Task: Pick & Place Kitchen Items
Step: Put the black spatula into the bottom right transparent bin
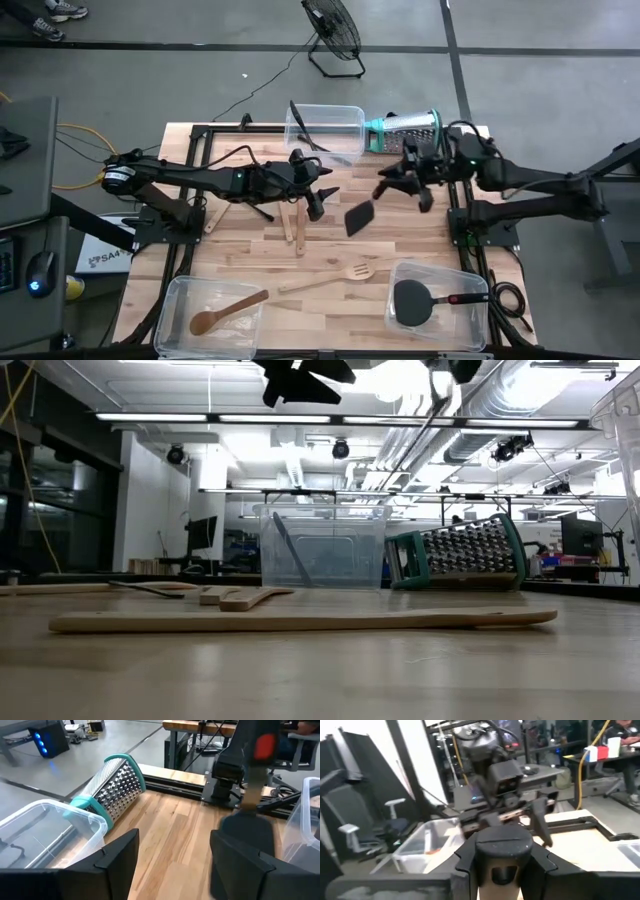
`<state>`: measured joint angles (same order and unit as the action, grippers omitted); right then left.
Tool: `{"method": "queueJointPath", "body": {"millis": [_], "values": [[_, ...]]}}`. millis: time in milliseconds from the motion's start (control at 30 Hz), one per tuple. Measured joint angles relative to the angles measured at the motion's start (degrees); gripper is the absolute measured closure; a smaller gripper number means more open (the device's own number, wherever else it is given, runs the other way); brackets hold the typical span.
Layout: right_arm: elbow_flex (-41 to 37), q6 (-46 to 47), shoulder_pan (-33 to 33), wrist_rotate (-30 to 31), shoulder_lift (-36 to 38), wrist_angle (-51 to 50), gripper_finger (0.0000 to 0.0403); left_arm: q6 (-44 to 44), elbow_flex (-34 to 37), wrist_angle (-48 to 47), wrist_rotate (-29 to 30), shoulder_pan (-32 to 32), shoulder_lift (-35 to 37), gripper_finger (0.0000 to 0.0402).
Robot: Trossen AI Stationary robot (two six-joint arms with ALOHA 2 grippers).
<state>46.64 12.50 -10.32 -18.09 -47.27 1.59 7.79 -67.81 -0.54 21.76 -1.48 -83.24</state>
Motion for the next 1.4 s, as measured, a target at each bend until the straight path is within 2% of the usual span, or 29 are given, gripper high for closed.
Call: {"method": "queueJointPath", "body": {"millis": [367, 900, 1033, 1200, 1400], "values": [[0.01, 4.79, 5.92, 0.18, 11.16, -9.65, 0.0315, 0.24, 0.0, -0.07, -0.07, -0.02, -0.04, 0.016], [0.01, 17.81, 12.66, -0.06, 20.32, -17.99, 0.0315, 0.28, 0.0, -4.64, -1.49, -0.02, -0.07, 0.016], [0.03, 21.1, 14.35, 0.12, 22.25, -22.64, 0.0315, 0.28, 0.0, -5.35, -1.46, -0.02, -0.07, 0.016], [0.03, 24.47, 17.41, 3.49, 23.53, -30.02, 0.0315, 0.28, 0.0, -5.92, -1.46, -0.02, -0.07, 0.016], [0.01, 26.11, 23.53, 9.22, 23.33, -30.71, 0.0315, 0.26, 0.0, -5.94, -1.46, -0.02, -0.07, 0.016]]}}
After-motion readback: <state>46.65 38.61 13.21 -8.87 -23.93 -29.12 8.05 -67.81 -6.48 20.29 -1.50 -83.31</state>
